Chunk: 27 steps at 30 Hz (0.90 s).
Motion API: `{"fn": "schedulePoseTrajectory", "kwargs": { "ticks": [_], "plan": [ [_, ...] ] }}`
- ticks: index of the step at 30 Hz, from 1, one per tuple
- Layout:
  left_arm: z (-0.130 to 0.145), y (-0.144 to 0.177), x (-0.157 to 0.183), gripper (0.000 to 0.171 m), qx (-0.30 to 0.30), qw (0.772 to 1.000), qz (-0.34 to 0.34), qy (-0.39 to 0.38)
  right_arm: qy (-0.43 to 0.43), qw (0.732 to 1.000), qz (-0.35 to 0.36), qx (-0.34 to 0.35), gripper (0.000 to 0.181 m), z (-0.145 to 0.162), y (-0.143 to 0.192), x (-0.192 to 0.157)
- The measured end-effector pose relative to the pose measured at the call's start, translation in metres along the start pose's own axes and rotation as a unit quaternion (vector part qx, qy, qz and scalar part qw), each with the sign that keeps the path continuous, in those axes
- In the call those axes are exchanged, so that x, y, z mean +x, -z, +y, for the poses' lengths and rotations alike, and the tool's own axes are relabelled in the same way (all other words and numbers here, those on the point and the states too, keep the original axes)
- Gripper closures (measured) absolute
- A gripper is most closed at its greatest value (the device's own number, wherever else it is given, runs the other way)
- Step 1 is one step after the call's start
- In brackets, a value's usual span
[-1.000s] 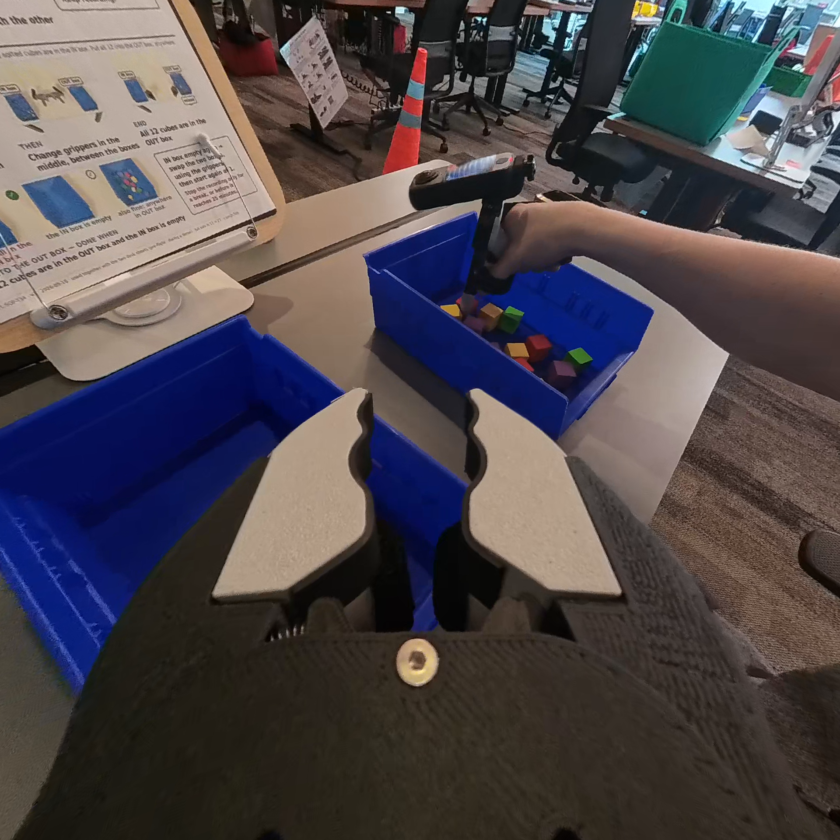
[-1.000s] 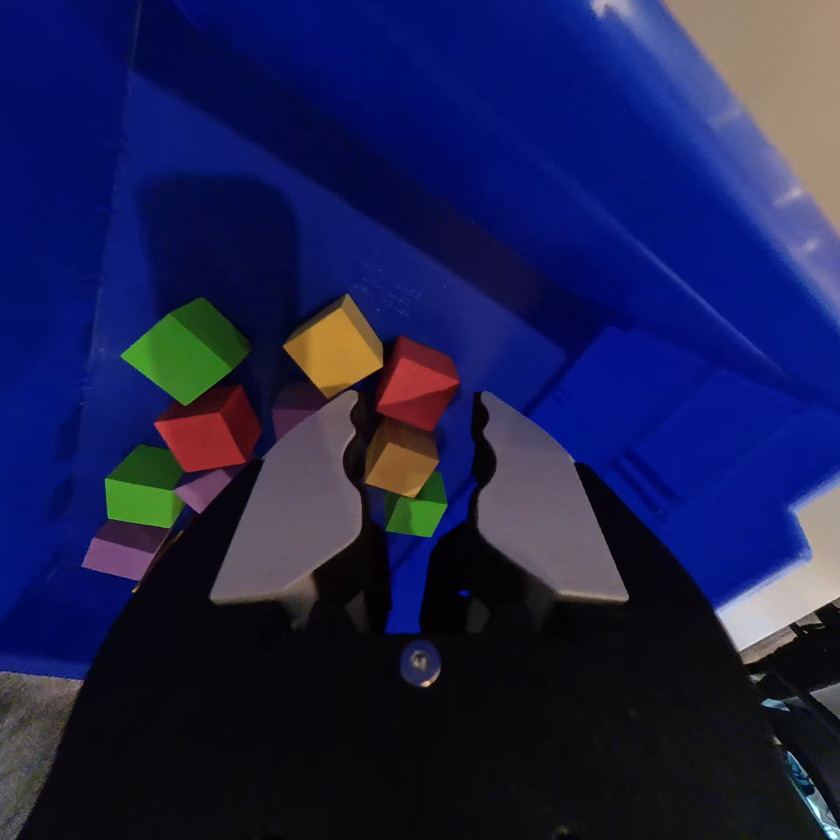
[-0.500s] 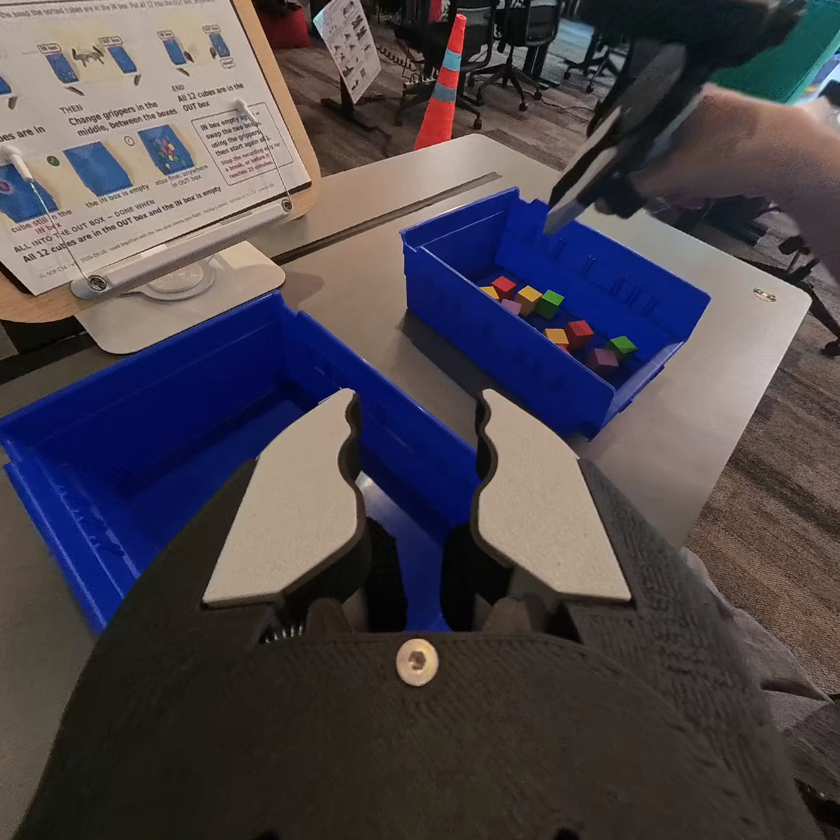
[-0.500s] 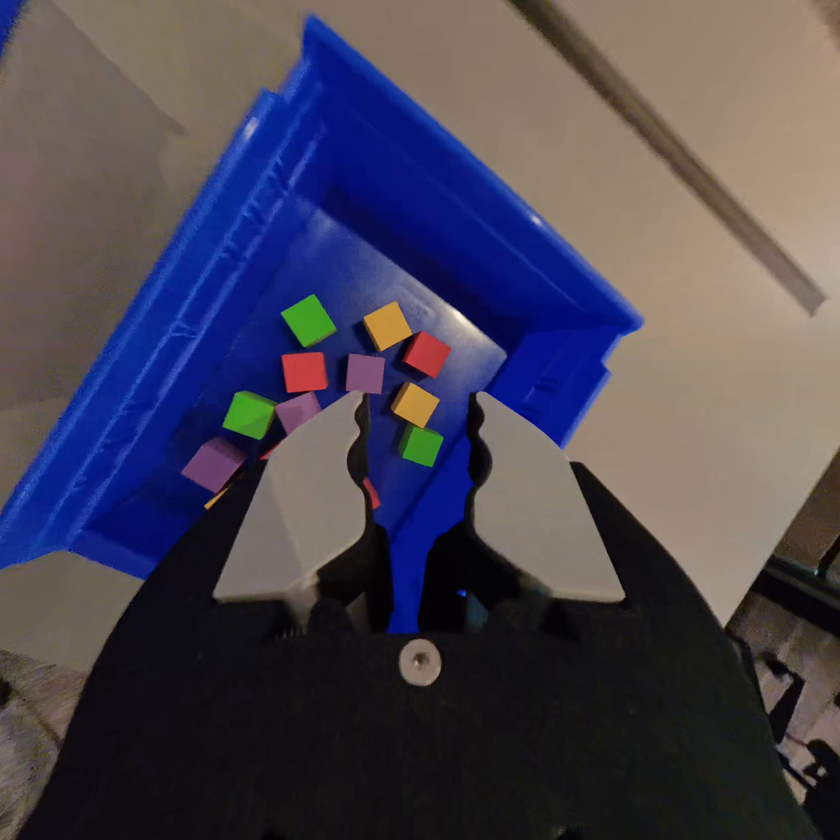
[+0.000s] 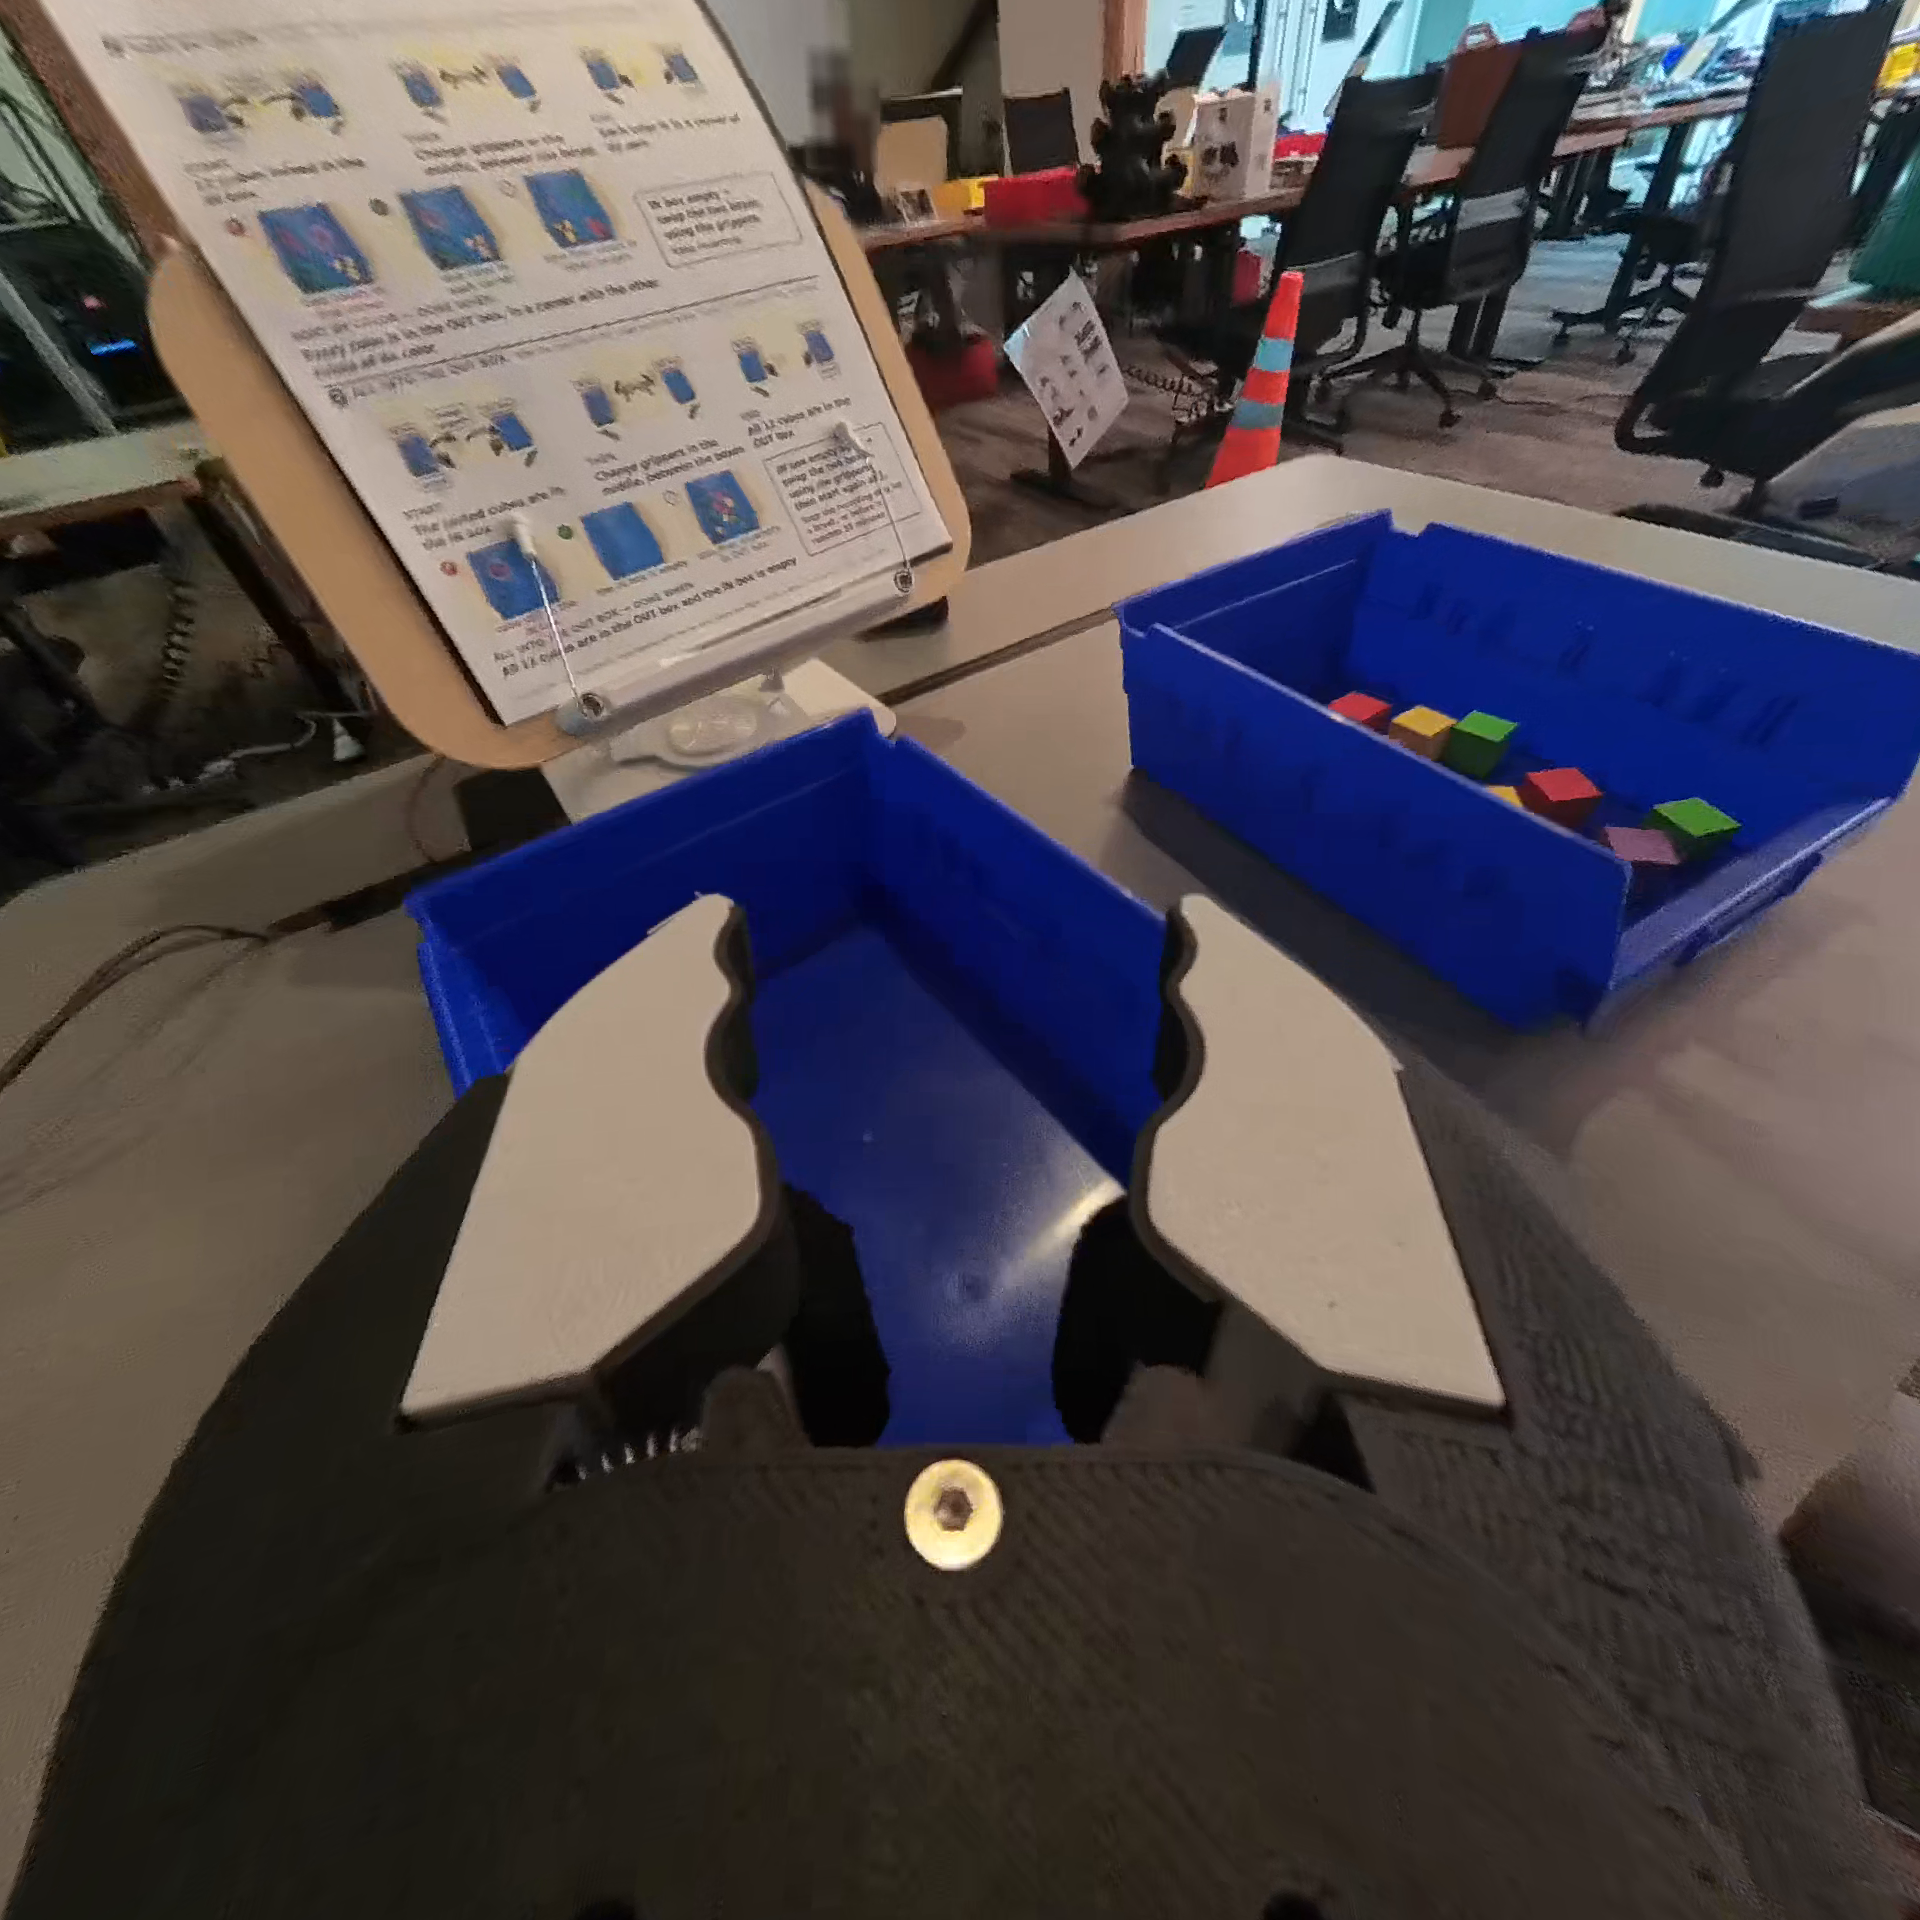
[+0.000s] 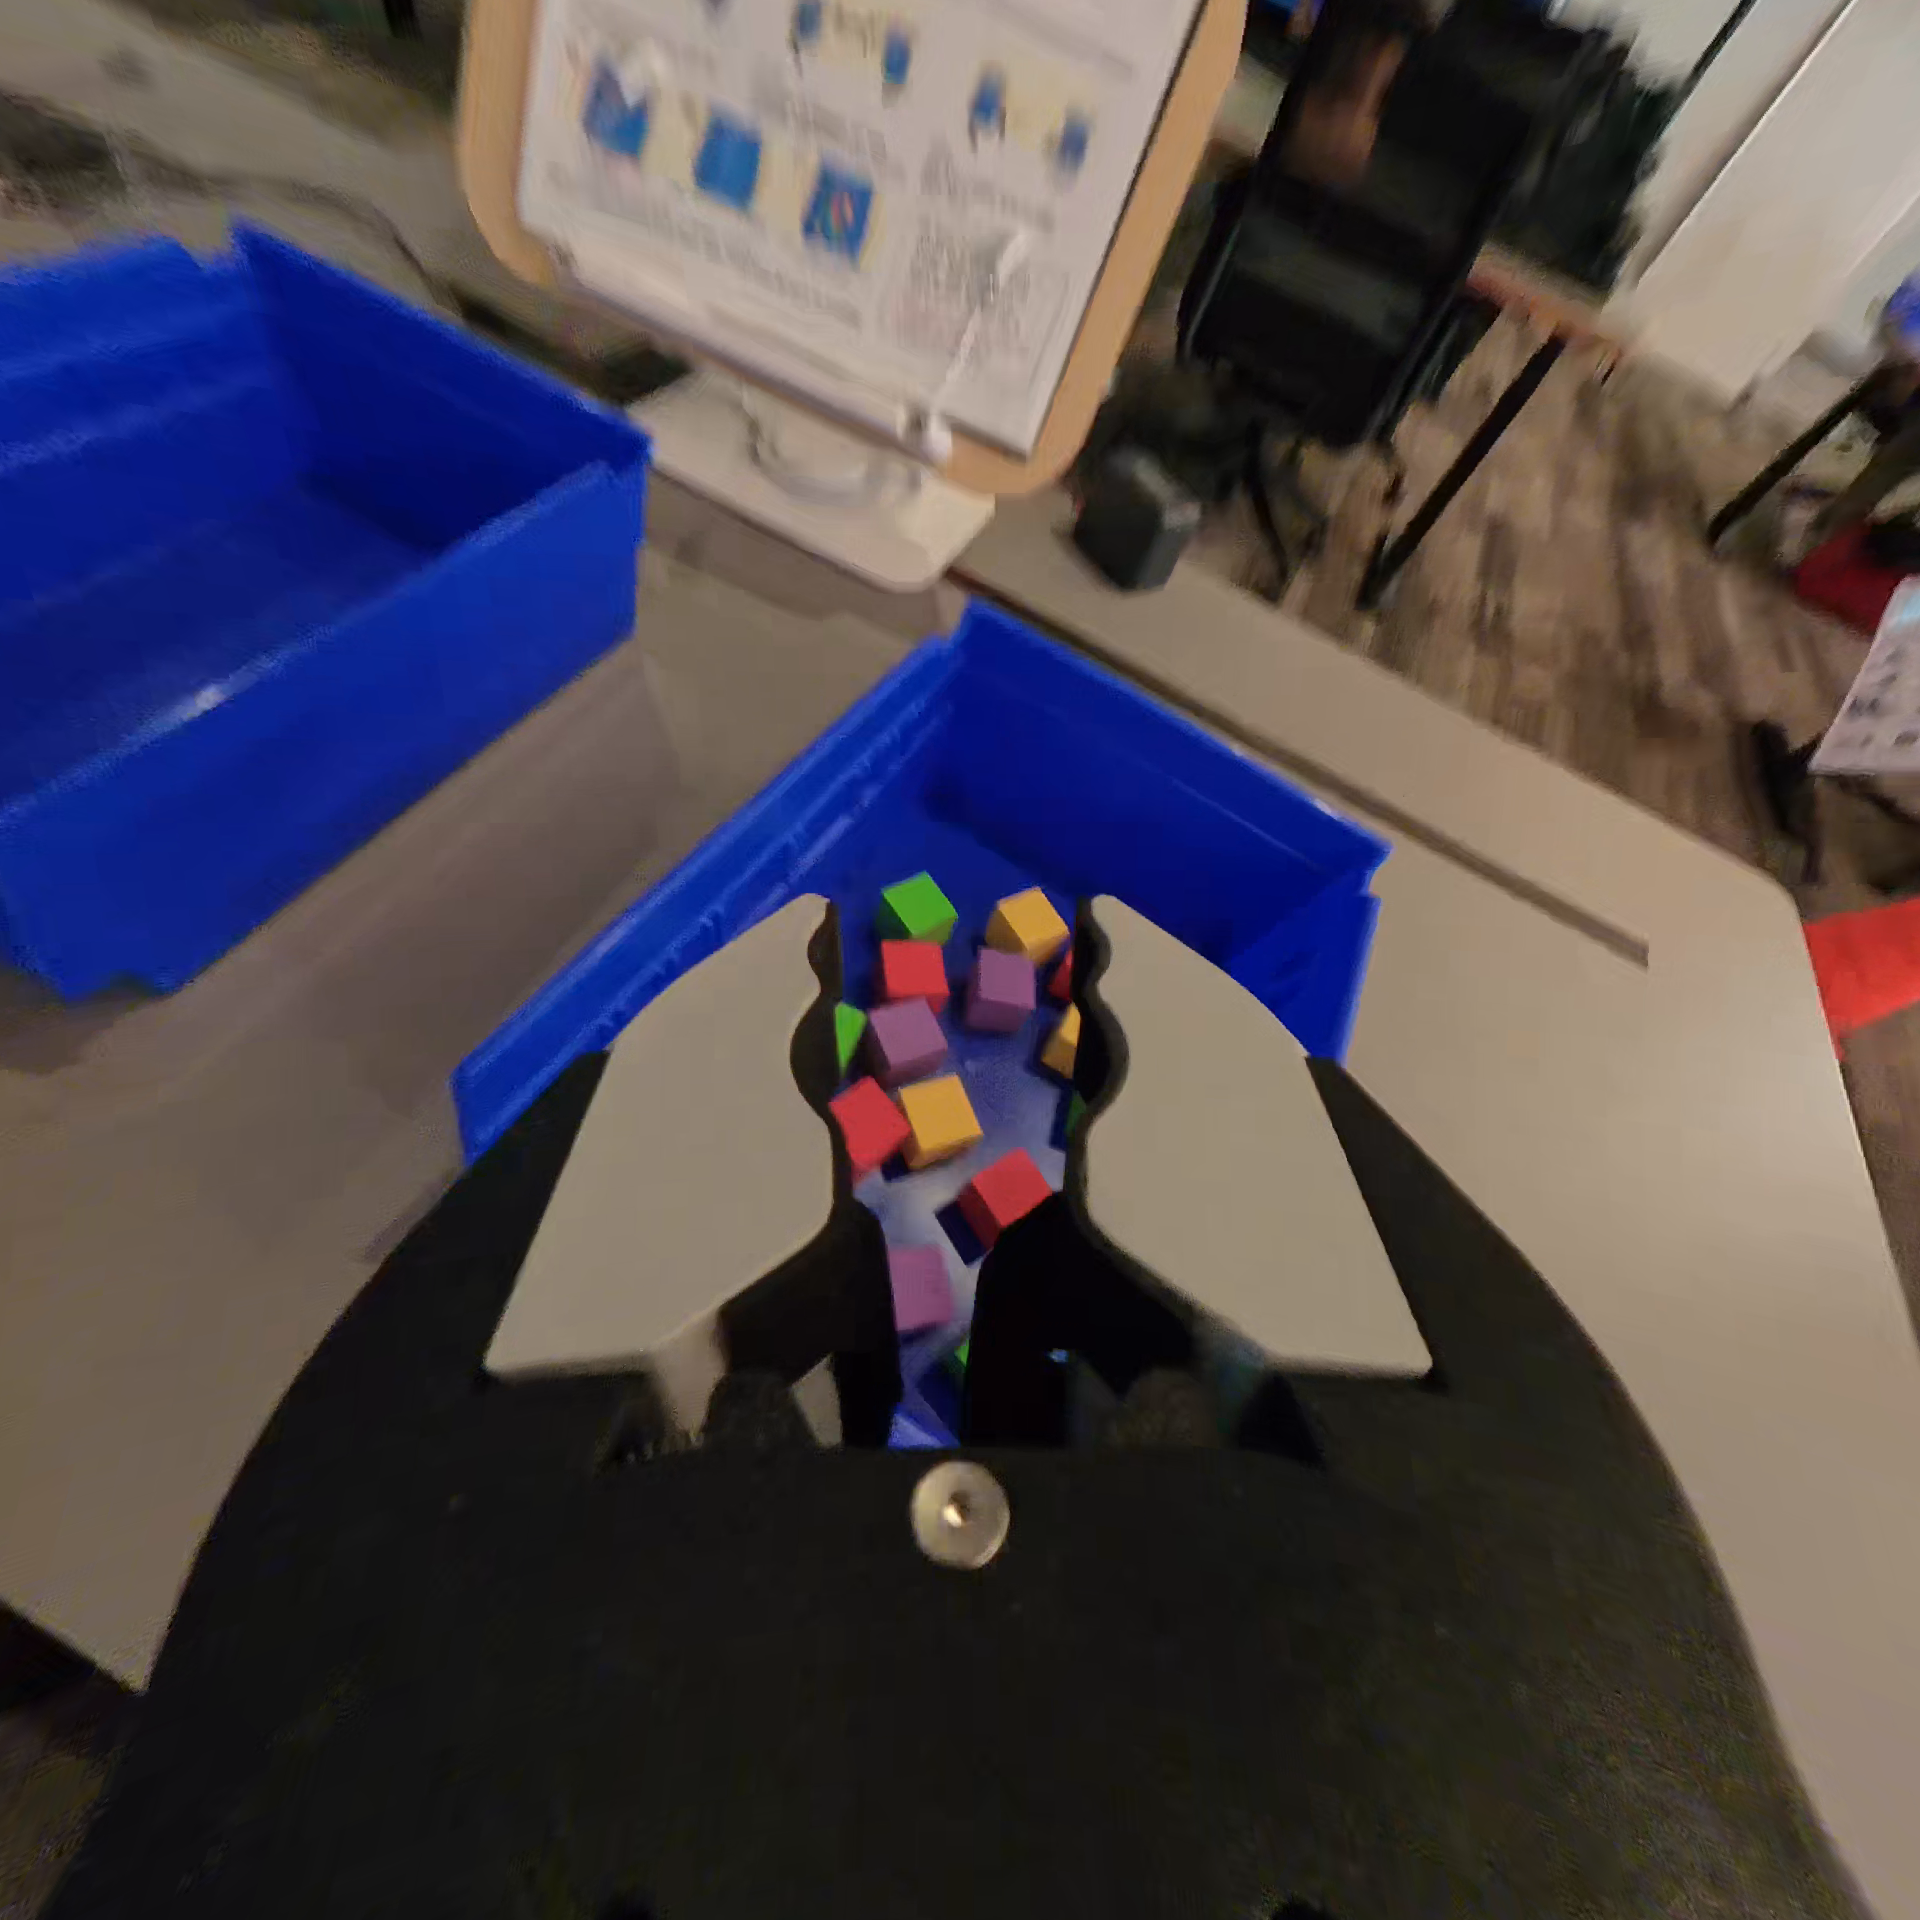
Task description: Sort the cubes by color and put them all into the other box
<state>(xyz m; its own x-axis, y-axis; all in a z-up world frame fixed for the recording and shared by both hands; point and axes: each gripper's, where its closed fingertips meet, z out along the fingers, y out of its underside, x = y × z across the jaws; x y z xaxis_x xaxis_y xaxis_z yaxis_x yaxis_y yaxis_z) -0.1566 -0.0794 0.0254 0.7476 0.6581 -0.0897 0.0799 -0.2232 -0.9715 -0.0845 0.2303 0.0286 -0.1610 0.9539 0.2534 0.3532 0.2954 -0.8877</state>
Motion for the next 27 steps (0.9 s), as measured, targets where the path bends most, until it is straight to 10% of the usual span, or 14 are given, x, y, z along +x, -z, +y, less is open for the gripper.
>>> {"fn": "schedulePoseTrajectory", "kwargs": {
  "ticks": [6,17,27],
  "plan": [
    [0.038,0.021,0.001,0.085,-0.011,0.996,-0.022,0.082,-0.034,0.99,0.044,0.132,0.138,0.009,0.035,-0.038],
    [0.091,0.05,0.005,0.085,0.002,0.985,-0.109,0.134,-0.08,0.993,0.043,0.081,0.125,0.087,0.035,-0.062],
    [0.099,0.053,-0.007,0.086,-0.007,0.984,-0.141,0.107,-0.086,0.993,0.035,0.074,0.128,0.098,0.026,-0.064]
  ]
}}
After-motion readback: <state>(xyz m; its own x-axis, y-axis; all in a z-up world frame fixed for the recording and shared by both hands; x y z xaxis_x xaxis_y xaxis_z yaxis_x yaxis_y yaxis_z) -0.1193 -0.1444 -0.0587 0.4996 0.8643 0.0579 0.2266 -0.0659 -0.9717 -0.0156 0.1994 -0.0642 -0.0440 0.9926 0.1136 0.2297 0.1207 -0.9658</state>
